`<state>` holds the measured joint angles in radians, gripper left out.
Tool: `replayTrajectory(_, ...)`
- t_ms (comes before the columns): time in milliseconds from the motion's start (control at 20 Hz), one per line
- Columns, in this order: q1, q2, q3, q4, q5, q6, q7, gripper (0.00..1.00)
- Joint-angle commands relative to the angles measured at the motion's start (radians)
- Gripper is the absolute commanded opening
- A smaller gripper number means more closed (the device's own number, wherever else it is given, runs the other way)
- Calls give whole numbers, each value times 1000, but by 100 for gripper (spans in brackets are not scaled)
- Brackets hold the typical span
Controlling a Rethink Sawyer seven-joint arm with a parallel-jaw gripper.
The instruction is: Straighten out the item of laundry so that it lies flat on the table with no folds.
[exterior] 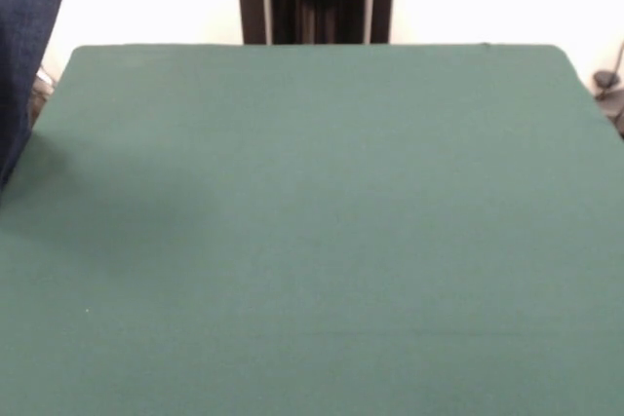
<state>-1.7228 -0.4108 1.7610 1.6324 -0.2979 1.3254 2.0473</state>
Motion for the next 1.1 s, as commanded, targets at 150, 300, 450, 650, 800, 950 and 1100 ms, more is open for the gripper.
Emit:
replayTrajectory(150,59,-50,-130,177,63,-169,196,0)
replayTrajectory(300,67,-57,-143,209,52,-236,213,0)
replayTrajectory(450,70,-73,-152,232,52,-283,222,0)
replayTrajectory(650,76,-91,-167,275,53,-368,244,0)
replayTrajectory(800,82,-99,-181,312,51,-442,260,0)
replayTrajectory(950,90,-107,-196,344,46,-511,270,0)
replayTrajectory(1100,101,-113,-215,381,43,-594,283,0)
